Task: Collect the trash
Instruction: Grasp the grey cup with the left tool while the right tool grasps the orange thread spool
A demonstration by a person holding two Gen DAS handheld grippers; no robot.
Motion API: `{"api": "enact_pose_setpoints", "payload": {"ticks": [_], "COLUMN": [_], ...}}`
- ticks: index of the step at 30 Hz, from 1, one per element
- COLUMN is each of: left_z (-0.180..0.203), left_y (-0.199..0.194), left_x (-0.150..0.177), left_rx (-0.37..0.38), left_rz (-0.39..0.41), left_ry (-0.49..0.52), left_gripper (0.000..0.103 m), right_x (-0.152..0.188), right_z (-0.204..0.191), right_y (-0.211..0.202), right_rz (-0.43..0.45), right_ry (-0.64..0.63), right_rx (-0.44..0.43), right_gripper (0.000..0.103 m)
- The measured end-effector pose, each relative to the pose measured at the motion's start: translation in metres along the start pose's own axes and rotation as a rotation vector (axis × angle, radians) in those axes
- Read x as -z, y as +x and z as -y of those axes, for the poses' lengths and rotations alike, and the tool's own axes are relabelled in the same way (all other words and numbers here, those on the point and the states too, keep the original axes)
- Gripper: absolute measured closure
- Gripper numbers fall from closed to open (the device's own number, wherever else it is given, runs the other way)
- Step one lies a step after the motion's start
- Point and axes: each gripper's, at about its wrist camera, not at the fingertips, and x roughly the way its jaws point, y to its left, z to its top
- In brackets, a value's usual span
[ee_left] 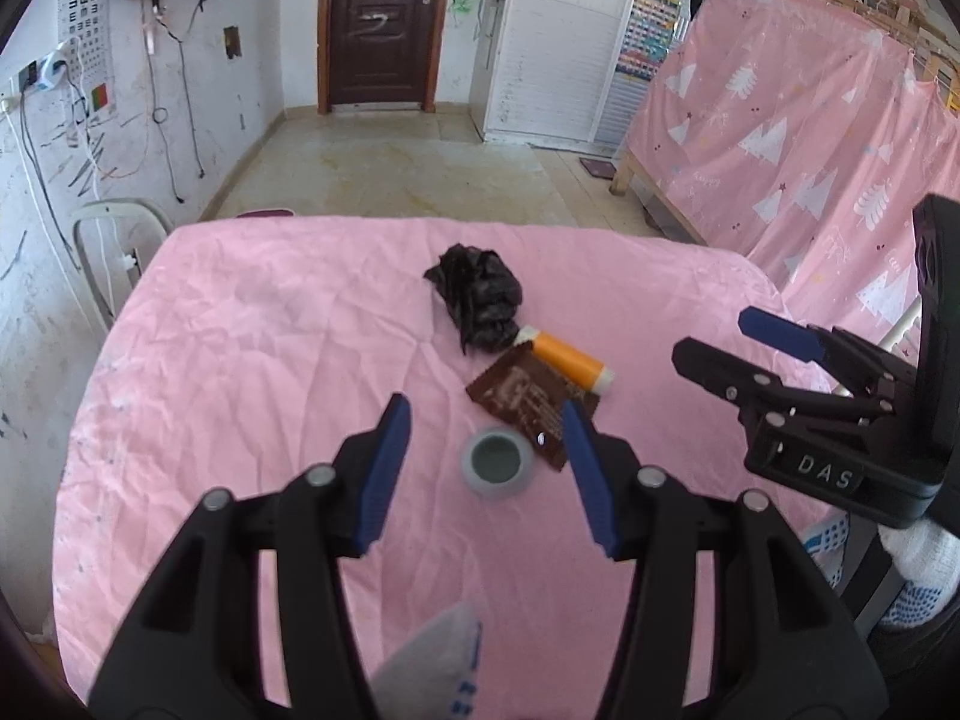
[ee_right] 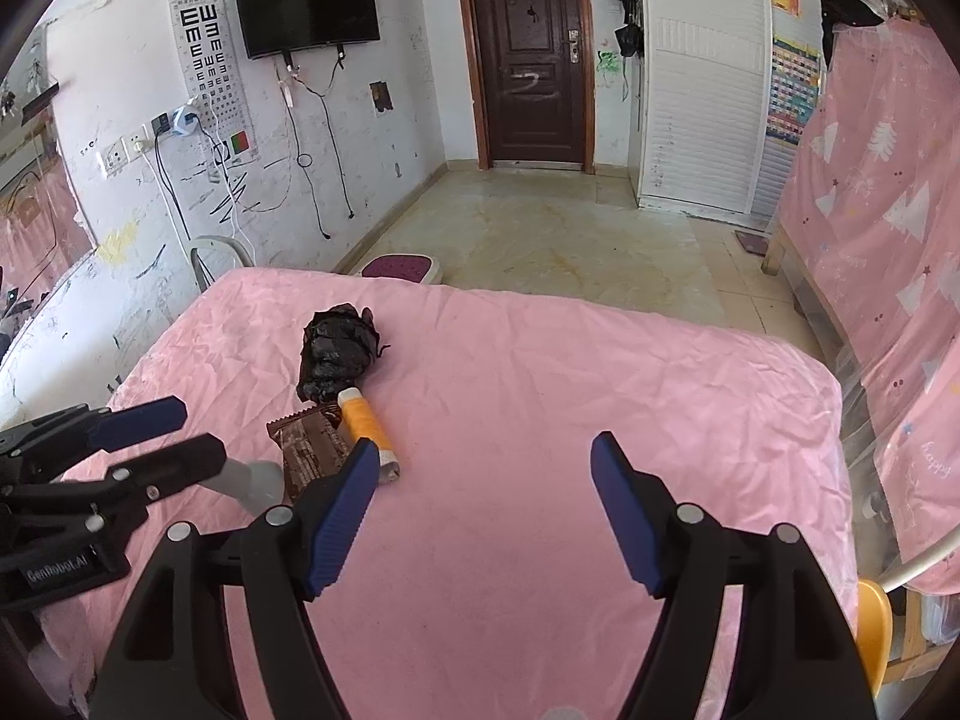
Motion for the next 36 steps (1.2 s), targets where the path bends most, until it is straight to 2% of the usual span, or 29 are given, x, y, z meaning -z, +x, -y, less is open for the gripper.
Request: {"api": "enact_pose_setpoints", "payload": {"ticks": [6, 16, 20, 28, 30, 33, 35, 36], "left_z": [0.000, -0.004, -0.005, -0.013, -0.017, -0.021, -0.029, -0.031], "left_y": [0.014, 0.033, 0.033, 0.032, 0.032, 0.033, 0.032, 0.032], "left_x": [0.002, 0.003, 0.005, 0.007, 0.008, 0.009, 0.010, 0.010], "left_rx": [0.014, 0.075, 0.073, 0.121, 0.144, 0.167, 0.173, 0.175], "left_rz": [-0.033, -0.083, -0.072, -0.065, -0.064, -0.063, -0.062, -0.061], "left_ry": [0.004, -0.014, 0.001, -0.004, -0.017, -0.029, -0.031, -0.033], "left_gripper": [0.054, 0.082, 0.085, 0.085, 0.085, 0.085, 0.085, 0.085], "right_x": [-0.003, -0.007, -0.008, -0.010, -0.010, -0.010, -0.010, -0.010], "right_z": [-0.007, -0.024, -0.028, -0.032, -0.034, -0.037, -0.038, -0.038], "right_y": [0.011, 0.032, 0.038, 0.048, 0.050, 0.056, 0.059, 0.060], "right_rz": [-0.018, -0.061, -0.074, -0.092, -0.097, -0.111, -0.117, -0.121], "right_ry": [-0.015, -0.071, -0.086, -0.098, -0.105, -0.110, -0.109, -0.108], "right_rx": [-0.010, -0.038, -0.032, -0.030, -0.031, -0.039, -0.037, -0.043], "right_gripper": [0.040, 0.040, 0.040, 0.040, 0.043, 0.053, 0.065, 0.066]}}
